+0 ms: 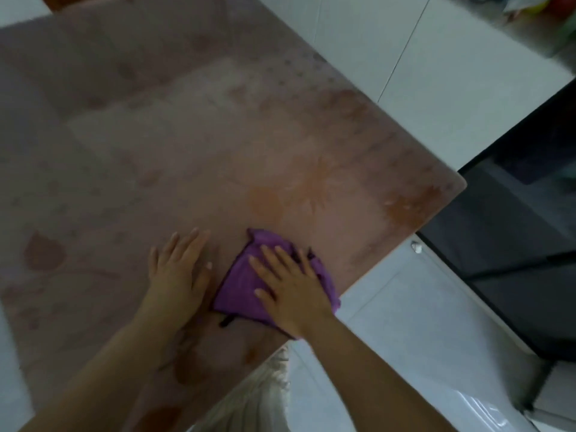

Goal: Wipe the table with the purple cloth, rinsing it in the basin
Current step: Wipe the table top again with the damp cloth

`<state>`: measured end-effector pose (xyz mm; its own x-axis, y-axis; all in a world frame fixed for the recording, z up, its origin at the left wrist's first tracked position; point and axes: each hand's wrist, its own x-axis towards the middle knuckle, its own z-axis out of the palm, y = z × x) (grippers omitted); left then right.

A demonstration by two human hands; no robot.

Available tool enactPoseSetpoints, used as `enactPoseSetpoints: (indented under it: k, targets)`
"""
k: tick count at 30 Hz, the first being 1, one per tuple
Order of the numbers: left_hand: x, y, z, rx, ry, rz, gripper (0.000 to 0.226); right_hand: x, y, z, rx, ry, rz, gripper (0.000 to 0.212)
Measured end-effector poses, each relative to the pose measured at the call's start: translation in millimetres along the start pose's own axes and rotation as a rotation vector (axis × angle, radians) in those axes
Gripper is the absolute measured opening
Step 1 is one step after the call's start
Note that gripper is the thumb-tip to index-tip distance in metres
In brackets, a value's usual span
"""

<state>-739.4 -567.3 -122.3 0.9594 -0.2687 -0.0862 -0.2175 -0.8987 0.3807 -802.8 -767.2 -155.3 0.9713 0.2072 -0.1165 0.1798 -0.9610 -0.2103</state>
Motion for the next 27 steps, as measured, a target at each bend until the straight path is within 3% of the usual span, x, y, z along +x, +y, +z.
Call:
enactPoseSetpoints:
  k: [5, 15, 20, 22, 27]
  targets:
    - [23.7, 16.5, -5.0, -0.016, 0.019, -0.069, 0.068, 24.8, 131.1, -37.7, -0.083, -0.013, 0.216, 0.069]
    - [37.8, 40.9, 11.4, 0.01, 0.024, -0.35, 0.067, 117.2, 297.3, -80.2, -0.095, 0.04, 0.311, 0.072]
    - [42.3, 80.8, 22.5, -0.049, 0.121, -0.583, 0.067, 190.1, 303.9, -92.1, -0.062, 0.041, 0.362, 0.06]
    - [37.2, 99.5, 27.8, -0.072, 0.142, -0.631, 0.066, 211.9, 259.4, -88.5, -0.045, 0.02, 0.211, 0.067]
    - [20.8, 136.3, 28.8, -0.078, 0.226, -0.743, 0.066, 153.9, 94.0, -41.5, -0.063, -0.151, -0.564, 0.066]
